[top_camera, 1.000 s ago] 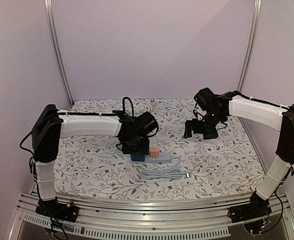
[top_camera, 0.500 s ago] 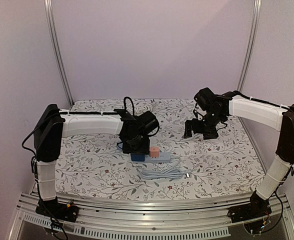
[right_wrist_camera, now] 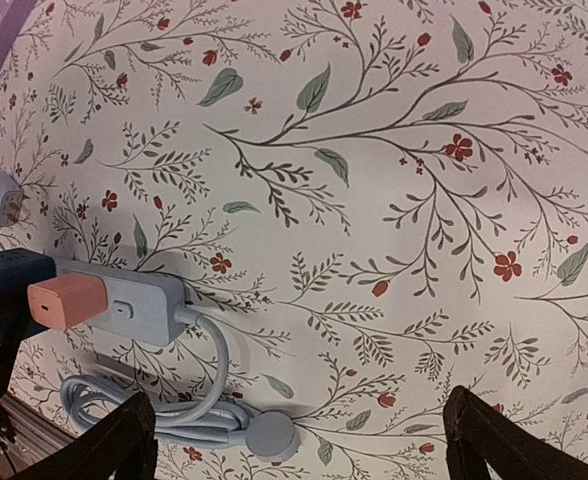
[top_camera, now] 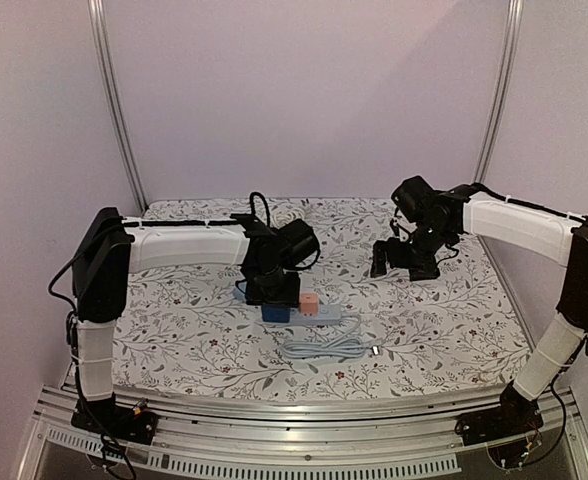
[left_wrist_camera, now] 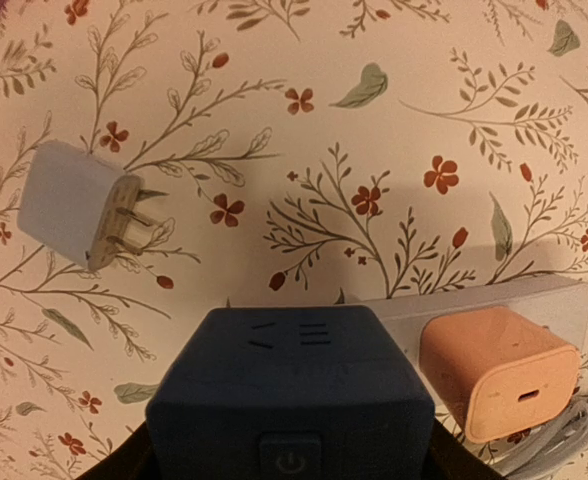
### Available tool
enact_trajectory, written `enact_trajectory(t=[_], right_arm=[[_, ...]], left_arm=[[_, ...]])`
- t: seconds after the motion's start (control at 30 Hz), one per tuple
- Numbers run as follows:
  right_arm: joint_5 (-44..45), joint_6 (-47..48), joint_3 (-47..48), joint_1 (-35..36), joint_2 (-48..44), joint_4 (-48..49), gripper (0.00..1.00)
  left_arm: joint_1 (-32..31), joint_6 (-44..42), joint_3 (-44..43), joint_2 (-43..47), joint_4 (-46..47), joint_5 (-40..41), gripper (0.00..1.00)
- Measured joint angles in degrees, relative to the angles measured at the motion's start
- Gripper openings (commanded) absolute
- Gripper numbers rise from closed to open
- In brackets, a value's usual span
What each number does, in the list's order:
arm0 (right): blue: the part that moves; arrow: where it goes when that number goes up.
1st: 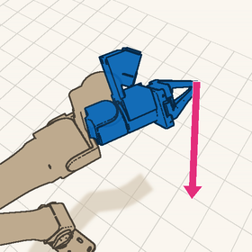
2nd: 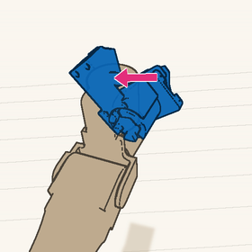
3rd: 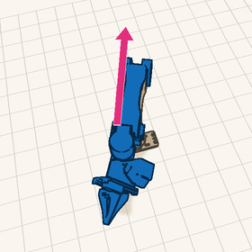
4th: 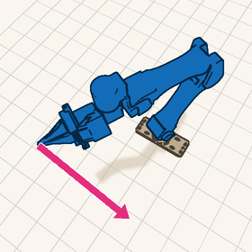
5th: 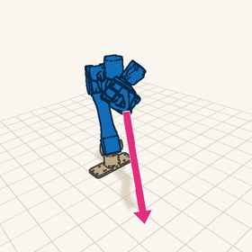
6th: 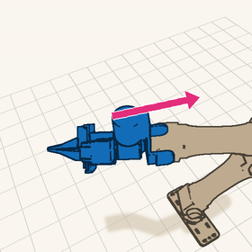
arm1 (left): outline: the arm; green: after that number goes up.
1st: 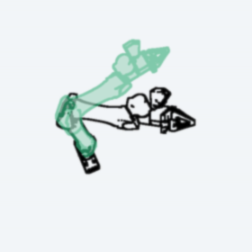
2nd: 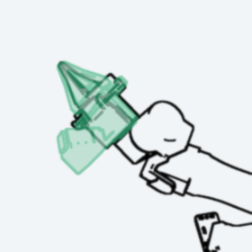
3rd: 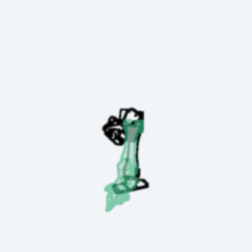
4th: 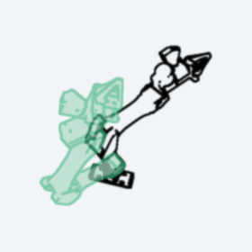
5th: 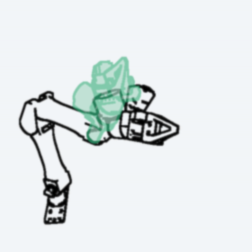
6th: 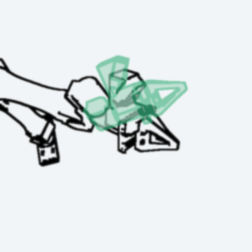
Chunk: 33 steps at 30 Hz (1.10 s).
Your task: Insert the plug
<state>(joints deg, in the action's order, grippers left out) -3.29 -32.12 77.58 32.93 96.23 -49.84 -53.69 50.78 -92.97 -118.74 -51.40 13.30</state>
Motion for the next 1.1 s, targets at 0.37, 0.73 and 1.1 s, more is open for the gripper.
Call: enact_trajectory(t=[0.37,0.73,1.1], right_arm=[[0.0,-0.5,-0.1,0.0,-0.6,0.0,0.99],[0.1,-0.6,-0.4,0.0,-0.8,-0.1,0.99],[1.2,-0.7,-1.8,0.0,-2.3,0.0,0.99]], left_arm=[[0.2,-0.5,-0.3,-0.1,-0.4,-0.4,0.46],[0.2,-0.9,-0.4,-0.1,-0.5,-0.5,0.73],[0.2,-3.8,-1.7,-0.3,-1.5,-2.4,0.99]])
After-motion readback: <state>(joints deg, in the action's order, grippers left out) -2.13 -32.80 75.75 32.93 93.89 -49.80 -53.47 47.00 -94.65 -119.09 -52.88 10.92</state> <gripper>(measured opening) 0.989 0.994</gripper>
